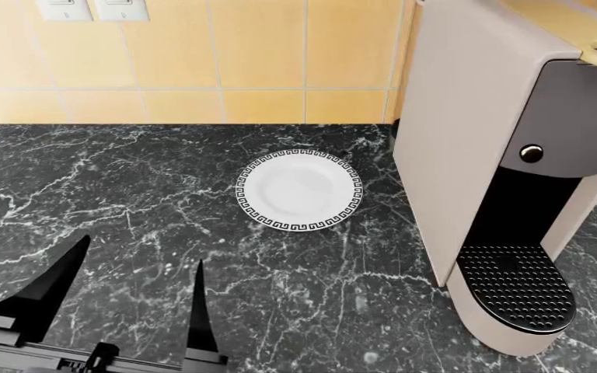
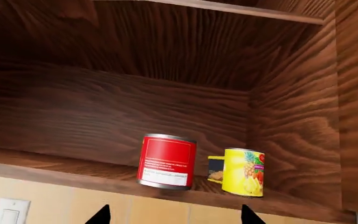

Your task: Pick the cans from the counter and place them in their designated side in the cabinet.

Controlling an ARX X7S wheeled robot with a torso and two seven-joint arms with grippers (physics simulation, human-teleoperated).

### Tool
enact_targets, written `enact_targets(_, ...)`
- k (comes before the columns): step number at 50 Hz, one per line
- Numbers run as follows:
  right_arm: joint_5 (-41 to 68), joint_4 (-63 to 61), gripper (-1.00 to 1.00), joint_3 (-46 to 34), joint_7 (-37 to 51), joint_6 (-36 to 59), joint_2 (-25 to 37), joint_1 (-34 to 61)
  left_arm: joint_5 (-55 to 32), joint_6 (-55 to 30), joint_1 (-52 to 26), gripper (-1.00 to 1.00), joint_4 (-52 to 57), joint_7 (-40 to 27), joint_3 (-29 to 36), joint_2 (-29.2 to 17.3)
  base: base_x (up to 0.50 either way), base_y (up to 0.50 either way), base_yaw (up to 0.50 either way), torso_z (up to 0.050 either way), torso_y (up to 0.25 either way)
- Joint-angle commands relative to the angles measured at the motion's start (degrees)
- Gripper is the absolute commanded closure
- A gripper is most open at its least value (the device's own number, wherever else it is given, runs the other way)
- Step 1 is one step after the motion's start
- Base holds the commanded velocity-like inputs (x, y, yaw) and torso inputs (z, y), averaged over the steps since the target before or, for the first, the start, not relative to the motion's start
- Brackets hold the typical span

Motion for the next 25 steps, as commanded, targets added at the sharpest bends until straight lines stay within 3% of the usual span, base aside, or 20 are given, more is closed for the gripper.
enact_targets(1,3.58,-10.57,-1.0,-6.37,0.98,-11.11,7.24,1.33,-0.05,-0.32,-0.32,-1.0,0.0,0.0,0.06,0.22,0.0,0.0,0.0,0.0,0.0)
enact_targets(16,-1.4,-28.39,-1.0,-19.72,1.13,-28.23,14.23,-0.32,1.63,-0.99,1.79,-1.0,0.0,0.0,-0.68,0.76,0.0,0.0,0.0,0.0,0.0)
enact_targets(20,-1.73,-28.52,-1.0,-8.16,1.31,-21.97,13.72,-12.02,1.93,-0.93,1.93,-1.0,0.0,0.0,-0.66,0.75,0.0,0.0,0.0,0.0,0.0)
enact_targets(25,-1.13,-28.52,-1.0,14.78,1.32,-8.47,10.7,-33.51,2.45,-0.08,0.95,-1.0,0.0,0.0,0.33,0.2,0.0,0.0,0.0,0.0,0.0)
